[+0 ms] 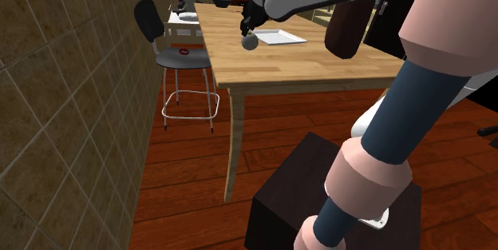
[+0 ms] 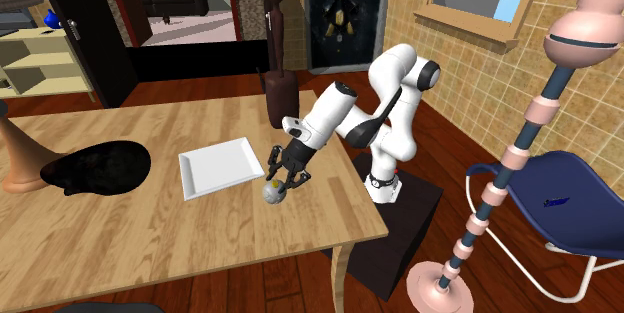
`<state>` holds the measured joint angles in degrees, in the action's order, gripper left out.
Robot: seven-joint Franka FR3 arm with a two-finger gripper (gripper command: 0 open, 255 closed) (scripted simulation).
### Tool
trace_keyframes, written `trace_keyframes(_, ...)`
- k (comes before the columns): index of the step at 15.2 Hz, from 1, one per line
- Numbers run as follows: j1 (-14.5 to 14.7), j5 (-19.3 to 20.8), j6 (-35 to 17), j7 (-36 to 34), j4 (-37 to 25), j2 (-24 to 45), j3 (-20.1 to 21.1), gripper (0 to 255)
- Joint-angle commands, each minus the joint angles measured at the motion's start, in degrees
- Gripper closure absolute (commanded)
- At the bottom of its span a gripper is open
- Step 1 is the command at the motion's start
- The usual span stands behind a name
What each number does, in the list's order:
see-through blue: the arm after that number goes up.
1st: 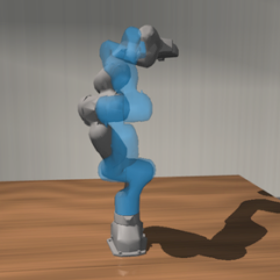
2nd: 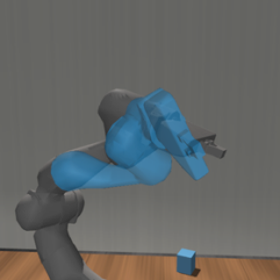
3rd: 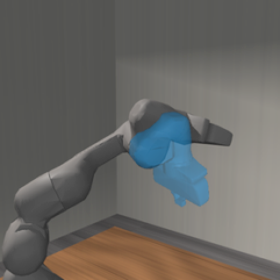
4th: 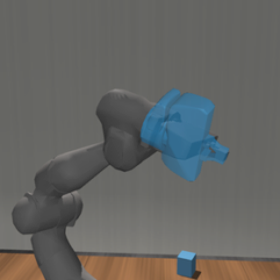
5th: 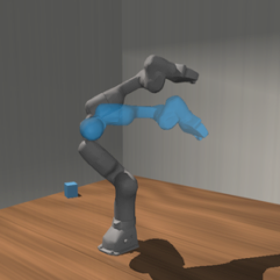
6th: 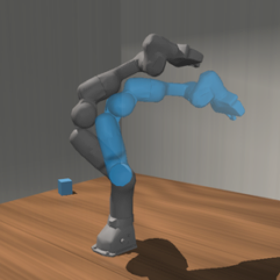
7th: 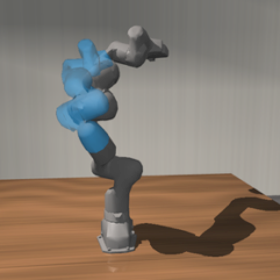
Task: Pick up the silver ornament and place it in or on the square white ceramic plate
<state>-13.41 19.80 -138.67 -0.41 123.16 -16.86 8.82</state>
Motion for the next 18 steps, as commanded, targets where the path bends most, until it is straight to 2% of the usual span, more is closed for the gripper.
trace_keyframes(1,0.12,-0.45,1.35,0.58,-1.09,-0.05,-0.1,255)
trace_keyframes(15,0.83,-2.96,11.51,4.37,-12.01,0.38,-0.36,255)
trace_keyframes(18,0.2,-3.93,10.98,7.41,-13.14,1.32,-2.38,255)
